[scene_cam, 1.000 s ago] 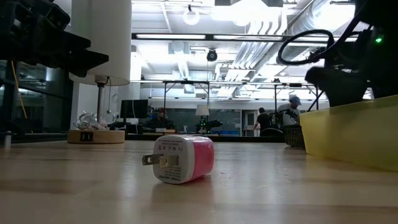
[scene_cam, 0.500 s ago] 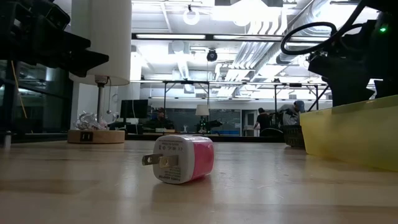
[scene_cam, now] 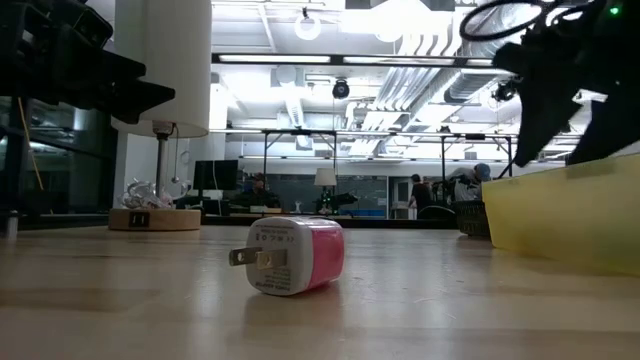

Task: Pick & Place Office items
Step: Put the pink charger adapter into the yellow bin

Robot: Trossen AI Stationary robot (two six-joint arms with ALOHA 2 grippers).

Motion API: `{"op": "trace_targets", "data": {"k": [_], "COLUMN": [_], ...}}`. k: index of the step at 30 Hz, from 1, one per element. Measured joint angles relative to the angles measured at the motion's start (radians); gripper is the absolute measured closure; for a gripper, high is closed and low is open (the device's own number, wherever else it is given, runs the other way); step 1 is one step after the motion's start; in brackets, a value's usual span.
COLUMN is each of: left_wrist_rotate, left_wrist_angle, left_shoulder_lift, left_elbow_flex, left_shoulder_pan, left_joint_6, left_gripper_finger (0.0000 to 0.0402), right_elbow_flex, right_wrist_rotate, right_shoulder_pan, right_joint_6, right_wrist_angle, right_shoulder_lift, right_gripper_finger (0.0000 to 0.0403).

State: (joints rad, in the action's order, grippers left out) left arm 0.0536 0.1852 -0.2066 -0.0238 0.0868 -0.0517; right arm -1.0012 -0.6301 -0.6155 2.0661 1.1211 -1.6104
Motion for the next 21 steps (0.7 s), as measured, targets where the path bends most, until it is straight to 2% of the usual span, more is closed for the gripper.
{"op": "trace_targets", "data": {"k": [12,17,21], "left_wrist_rotate": [0.0,0.0,0.0], "left_wrist_angle": [0.0,0.0,0.0], "left_shoulder_lift": [0.0,0.0,0.0], "left_elbow_flex": [0.0,0.0,0.0], "left_shoulder_pan": [0.0,0.0,0.0], "left_joint_6": [0.0,0.0,0.0], "left_gripper_finger": [0.0109,0.0109,0.0109], "right_elbow_flex": [0.0,0.0,0.0], "right_wrist_rotate": [-0.068,-0.193,-0.205], "right_shoulder_pan": [0.004,0.02,0.053], "right_joint_6": [-0.084,-0.352,-0.627], "right_wrist_angle": [-0.045,-0.221,-0.405], "right_shoulder_lift": [0.029,0.029,0.029], "right_gripper_finger": [0.0133,0.0133,0.0133]}}
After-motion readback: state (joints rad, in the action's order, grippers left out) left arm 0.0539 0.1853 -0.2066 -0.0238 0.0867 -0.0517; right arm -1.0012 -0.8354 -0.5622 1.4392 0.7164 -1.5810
